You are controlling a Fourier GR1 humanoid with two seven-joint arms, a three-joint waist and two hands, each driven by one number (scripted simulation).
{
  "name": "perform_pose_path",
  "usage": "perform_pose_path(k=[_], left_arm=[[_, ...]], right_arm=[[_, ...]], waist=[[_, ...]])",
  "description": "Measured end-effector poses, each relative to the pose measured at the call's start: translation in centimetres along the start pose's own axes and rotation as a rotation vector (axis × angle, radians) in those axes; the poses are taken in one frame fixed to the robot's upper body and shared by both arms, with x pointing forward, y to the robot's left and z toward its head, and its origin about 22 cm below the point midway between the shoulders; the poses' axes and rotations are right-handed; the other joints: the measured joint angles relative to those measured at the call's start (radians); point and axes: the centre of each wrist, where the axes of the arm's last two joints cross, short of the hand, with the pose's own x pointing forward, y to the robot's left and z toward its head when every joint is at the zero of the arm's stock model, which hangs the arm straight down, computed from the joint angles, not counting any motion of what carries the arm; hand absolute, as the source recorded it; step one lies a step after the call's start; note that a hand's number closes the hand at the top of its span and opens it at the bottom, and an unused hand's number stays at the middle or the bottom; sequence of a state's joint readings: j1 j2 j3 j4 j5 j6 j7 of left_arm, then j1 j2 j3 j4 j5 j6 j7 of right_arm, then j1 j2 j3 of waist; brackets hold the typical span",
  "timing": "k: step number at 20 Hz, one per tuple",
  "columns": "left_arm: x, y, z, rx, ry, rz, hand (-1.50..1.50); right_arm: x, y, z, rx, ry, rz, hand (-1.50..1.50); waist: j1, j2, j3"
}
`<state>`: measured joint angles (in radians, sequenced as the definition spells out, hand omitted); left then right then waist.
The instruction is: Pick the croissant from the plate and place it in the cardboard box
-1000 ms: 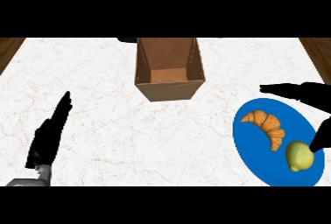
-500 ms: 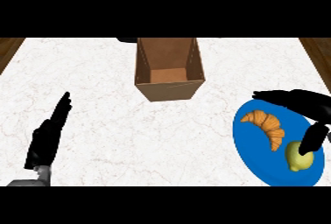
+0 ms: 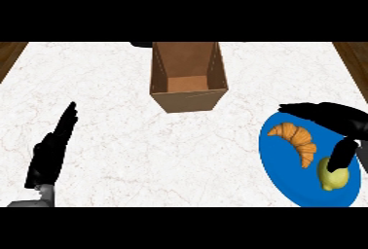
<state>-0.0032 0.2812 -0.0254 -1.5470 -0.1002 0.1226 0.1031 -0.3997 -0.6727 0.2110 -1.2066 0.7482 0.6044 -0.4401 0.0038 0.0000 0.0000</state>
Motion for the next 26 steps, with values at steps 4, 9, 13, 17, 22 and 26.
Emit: perform_pose_path(k=[4,9,13,17,22,26], left_arm=[[-0.2,-0.2,0.4,0.001,0.000,-0.003,0.00],[-0.1,-0.8,0.2,0.001,-0.001,-0.001,0.00],[-0.2,-0.6,0.2,-0.002,0.003,0.003,0.00],[-0.8,-0.6,0.2,-0.002,0.000,0.005,0.00],[-0.3,-0.5,0.1,0.003,-0.001,-0.001,0.00],[-0.4,-0.7,0.1,0.003,-0.004,0.000,0.00]], right_arm=[[0.5,0.9,-0.4,-0.011,-0.004,-0.009,-1.50],[-0.3,0.9,0.2,-0.024,0.004,-0.003,-1.50],[-0.4,1.6,-1.1,-0.026,0.002,-0.011,-1.50],[-0.2,1.9,-1.8,-0.017,0.009,-0.011,-1.50],[-0.5,3.2,-2.0,-0.006,0.007,0.014,-1.50],[-0.1,3.3,-2.6,0.016,0.014,0.009,1.50]], waist=[[-0.001,-0.001,0.000],[-0.001,-0.001,-0.001],[0.001,-0.002,-0.004],[0.001,-0.003,-0.006],[0.002,-0.005,-0.009],[0.001,-0.005,-0.009]])
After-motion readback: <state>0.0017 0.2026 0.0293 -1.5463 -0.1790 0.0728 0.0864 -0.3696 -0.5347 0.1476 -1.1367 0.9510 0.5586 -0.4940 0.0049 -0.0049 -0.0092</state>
